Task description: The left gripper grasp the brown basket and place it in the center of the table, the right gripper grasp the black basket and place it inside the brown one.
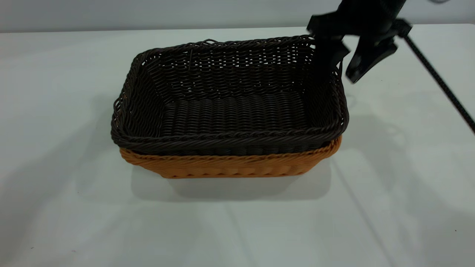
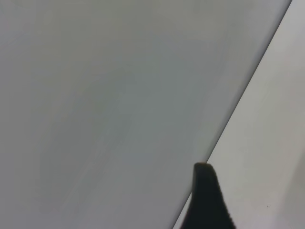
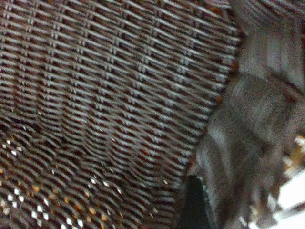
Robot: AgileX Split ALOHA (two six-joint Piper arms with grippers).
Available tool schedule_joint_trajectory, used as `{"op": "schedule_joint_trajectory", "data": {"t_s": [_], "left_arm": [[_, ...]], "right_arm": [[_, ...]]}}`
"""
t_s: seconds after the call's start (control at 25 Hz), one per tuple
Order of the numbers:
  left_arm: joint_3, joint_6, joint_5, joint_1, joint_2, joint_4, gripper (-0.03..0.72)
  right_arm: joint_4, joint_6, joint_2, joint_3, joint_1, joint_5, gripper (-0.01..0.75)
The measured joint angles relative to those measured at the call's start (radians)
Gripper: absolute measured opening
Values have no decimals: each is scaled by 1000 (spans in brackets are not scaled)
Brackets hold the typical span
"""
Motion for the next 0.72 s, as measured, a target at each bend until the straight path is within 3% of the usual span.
{"op": "schedule_joint_trajectory", "data": {"t_s": [0.24, 0.48, 0.72], "left_arm": [[0, -15, 36, 0, -2, 1, 454], [2, -166, 77, 0, -83, 8, 454], [2, -331, 226, 0, -218, 42, 454]], "right_arm": [[-67, 11, -178, 0, 0, 73, 475], [-149, 61, -465, 0, 0, 164, 475], [-209, 127, -751, 0, 0, 329, 475]]}}
